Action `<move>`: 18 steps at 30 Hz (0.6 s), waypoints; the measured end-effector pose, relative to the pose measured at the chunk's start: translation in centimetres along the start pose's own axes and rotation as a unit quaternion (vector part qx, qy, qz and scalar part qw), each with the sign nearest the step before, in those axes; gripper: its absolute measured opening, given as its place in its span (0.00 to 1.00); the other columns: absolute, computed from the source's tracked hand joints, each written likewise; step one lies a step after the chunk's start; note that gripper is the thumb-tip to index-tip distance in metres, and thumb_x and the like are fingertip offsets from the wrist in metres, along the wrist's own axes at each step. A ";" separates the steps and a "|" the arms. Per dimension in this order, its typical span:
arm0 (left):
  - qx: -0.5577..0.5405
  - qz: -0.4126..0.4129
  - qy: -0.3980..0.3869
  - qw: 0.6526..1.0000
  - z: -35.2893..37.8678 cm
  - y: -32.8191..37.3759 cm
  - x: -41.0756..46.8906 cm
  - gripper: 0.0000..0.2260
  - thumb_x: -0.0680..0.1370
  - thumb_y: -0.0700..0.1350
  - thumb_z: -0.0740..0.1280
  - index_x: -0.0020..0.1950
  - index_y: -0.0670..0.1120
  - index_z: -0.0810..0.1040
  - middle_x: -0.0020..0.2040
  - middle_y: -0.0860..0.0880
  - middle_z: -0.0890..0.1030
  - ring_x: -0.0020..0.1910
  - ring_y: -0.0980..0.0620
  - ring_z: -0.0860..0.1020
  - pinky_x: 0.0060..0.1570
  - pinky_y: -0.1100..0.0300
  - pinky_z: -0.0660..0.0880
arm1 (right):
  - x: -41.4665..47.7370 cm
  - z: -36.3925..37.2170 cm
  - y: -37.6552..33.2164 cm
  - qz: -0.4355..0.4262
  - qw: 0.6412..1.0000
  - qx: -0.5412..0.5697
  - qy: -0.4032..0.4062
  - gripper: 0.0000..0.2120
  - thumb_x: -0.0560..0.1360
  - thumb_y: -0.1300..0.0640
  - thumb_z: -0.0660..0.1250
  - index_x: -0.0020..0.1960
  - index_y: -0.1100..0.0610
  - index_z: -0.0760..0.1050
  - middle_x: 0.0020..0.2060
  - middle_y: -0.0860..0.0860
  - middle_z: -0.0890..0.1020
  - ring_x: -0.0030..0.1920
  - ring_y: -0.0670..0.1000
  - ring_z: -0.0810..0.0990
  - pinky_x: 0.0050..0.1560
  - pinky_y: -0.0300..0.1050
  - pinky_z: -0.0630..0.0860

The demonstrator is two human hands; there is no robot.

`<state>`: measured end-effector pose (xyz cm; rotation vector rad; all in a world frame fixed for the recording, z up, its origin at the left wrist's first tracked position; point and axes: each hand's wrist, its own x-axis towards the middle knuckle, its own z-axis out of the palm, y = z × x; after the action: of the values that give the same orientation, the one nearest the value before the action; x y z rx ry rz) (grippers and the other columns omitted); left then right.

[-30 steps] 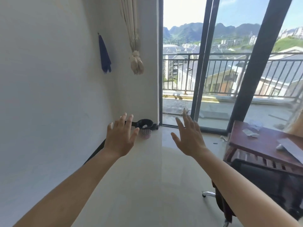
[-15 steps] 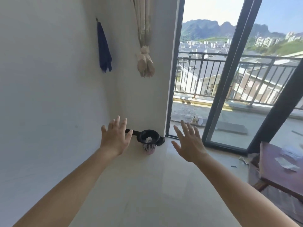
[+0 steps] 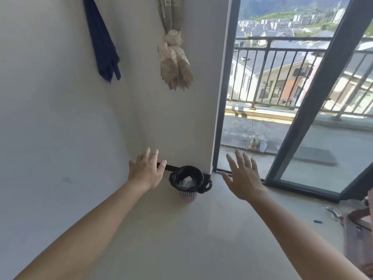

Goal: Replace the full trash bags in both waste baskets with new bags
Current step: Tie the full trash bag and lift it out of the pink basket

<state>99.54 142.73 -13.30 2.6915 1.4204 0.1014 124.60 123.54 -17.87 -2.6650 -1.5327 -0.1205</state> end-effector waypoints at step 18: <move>-0.014 0.010 -0.153 0.988 11.2 -9.2 36.8 0.27 0.82 0.61 0.47 0.77 0.49 0.61 0.75 0.48 0.66 0.72 0.45 0.67 0.68 0.43 0.62 | 33.4 13.9 -5.7 0.051 0.988 -0.006 -0.145 0.34 0.81 0.37 0.49 0.81 0.52 0.48 0.80 0.57 0.52 0.79 0.61 0.53 0.78 0.61 0.49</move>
<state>113.97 177.69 -24.99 2.5584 1.2884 -0.2766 136.86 156.43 -28.22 -2.8656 -1.4609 0.2766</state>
